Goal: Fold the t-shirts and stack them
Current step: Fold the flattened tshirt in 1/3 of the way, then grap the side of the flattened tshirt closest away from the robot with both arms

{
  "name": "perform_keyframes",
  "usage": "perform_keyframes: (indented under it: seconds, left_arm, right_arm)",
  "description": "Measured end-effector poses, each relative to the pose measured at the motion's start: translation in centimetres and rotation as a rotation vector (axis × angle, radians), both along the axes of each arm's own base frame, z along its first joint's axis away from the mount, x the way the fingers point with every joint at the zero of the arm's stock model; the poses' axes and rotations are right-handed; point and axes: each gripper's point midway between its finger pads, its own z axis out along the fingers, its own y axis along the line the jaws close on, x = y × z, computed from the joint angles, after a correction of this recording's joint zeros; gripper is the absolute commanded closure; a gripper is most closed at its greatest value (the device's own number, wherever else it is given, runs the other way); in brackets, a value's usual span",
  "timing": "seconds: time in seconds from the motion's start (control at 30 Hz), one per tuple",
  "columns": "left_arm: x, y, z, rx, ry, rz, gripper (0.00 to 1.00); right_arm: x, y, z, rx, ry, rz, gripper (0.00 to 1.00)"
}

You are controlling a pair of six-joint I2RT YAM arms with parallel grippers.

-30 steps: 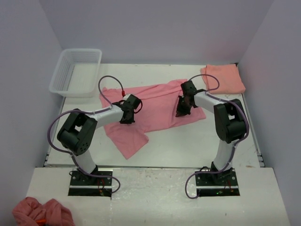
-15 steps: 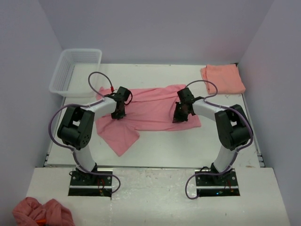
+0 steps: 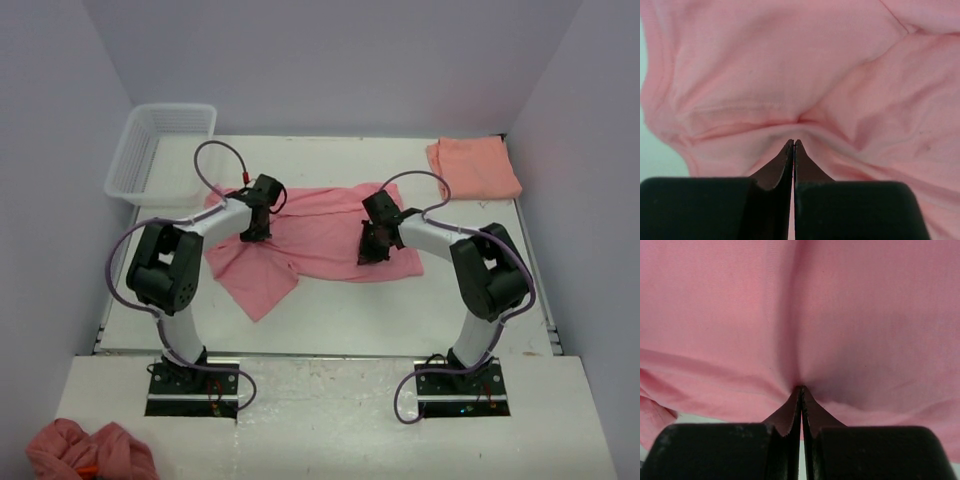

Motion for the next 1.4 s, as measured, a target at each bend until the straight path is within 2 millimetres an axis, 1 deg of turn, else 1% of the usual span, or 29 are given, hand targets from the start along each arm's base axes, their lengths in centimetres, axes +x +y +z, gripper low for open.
perform_keyframes:
  seconds: [0.03, 0.1, 0.17, 0.23, 0.27, 0.33, 0.37, 0.4, 0.43, 0.47, 0.53, 0.57, 0.6, 0.67, 0.7, 0.77, 0.83, 0.93, 1.03, 1.17, 1.23, 1.27, 1.33, 1.4]
  left_arm:
    - [-0.1, 0.1, 0.7, 0.009, -0.017, 0.000, 1.00]
    - [-0.7, 0.1, 2.5, 0.018, -0.058, -0.003, 1.00]
    - [-1.4, -0.4, 5.1, 0.014, -0.118, -0.012, 1.00]
    - [-2.2, -1.4, 8.1, -0.005, -0.197, -0.021, 1.00]
    - [-2.6, -1.9, 9.4, -0.020, -0.229, -0.030, 1.00]
    - [-3.8, -3.2, 11.4, -0.059, -0.272, -0.049, 1.00]
    - [-4.4, -3.8, 12.0, -0.073, -0.279, -0.062, 1.00]
    - [-5.1, -4.2, 12.2, -0.080, -0.276, -0.068, 1.00]
    - [-5.8, -4.6, 12.1, -0.083, -0.264, -0.075, 1.00]
    - [-6.5, -4.9, 11.8, -0.080, -0.247, -0.083, 0.99]
    - [-8.1, -5.2, 10.4, -0.068, -0.200, -0.097, 0.96]
    - [-9.2, -5.2, 9.3, -0.055, -0.165, -0.107, 0.94]
    - [-10.5, -5.0, 8.2, -0.041, -0.126, -0.116, 0.89]
    - [-12.6, -4.6, 6.5, -0.016, -0.061, -0.125, 0.86]
    - [-13.6, -4.3, 5.9, -0.007, -0.035, -0.123, 0.83]
    - [-15.0, -3.8, 5.4, 0.000, -0.012, -0.115, 0.80]
    - [-15.9, -3.2, 5.4, -0.006, -0.006, -0.097, 0.80]
    - [-16.8, -2.7, 5.2, -0.014, -0.005, -0.071, 0.81]
    - [-17.8, -2.1, 4.3, -0.002, 0.018, -0.054, 0.82]
    - [-19.2, -1.6, 2.8, 0.022, 0.057, -0.052, 0.80]
    - [-19.6, -1.5, 2.2, 0.041, 0.078, -0.056, 0.76]
    - [-19.6, -1.5, 2.0, 0.047, 0.083, -0.057, 0.71]
    - [-19.7, -1.6, 1.7, 0.048, 0.086, -0.055, 0.69]
    - [-19.7, -1.7, 1.6, 0.044, 0.083, -0.056, 0.64]
  right_arm:
    - [0.0, -0.1, 0.0, -0.006, -0.001, 0.000, 1.00]
    - [-0.2, -0.3, 0.2, -0.023, -0.004, 0.004, 0.96]
    - [-0.7, -0.9, 0.5, -0.053, 0.001, 0.006, 0.93]
    - [-1.0, -1.5, 1.4, -0.076, -0.008, 0.004, 0.88]
    - [-1.1, -1.9, 2.2, -0.088, -0.020, 0.002, 0.86]
    - [-1.0, -2.4, 4.4, -0.096, -0.057, -0.007, 0.76]
    - [-0.9, -2.6, 5.7, -0.096, -0.084, -0.015, 0.71]
    - [-0.6, -2.8, 7.0, -0.097, -0.113, -0.023, 0.63]
    - [-0.4, -3.1, 8.3, -0.099, -0.144, -0.031, 0.56]
    - [-0.3, -3.3, 9.4, -0.097, -0.170, -0.040, 0.53]
    - [-0.1, -4.0, 11.2, -0.097, -0.213, -0.058, 0.50]
    - [-0.1, -4.3, 11.8, -0.092, -0.224, -0.068, 0.50]
    - [0.0, -4.8, 12.1, -0.090, -0.226, -0.080, 0.50]
    - [0.3, -6.1, 12.2, -0.091, -0.215, -0.118, 0.50]
    - [0.6, -7.0, 12.2, -0.093, -0.209, -0.141, 0.50]
    - [1.2, -8.9, 12.0, -0.105, -0.198, -0.191, 0.50]
    - [1.6, -10.5, 11.9, -0.109, -0.190, -0.230, 0.50]
    - [2.0, -11.8, 11.8, -0.112, -0.180, -0.253, 0.50]
    - [1.9, -12.0, 11.4, -0.109, -0.168, -0.241, 0.50]
    - [1.6, -12.0, 11.2, -0.103, -0.157, -0.222, 0.50]
    - [1.5, -12.0, 11.0, -0.097, -0.151, -0.217, 0.50]
    - [1.5, -12.1, 10.9, -0.096, -0.151, -0.216, 0.50]
    - [1.4, -12.2, 10.7, -0.097, -0.146, -0.214, 0.50]
    - [1.3, -12.3, 10.5, -0.100, -0.142, -0.211, 0.50]
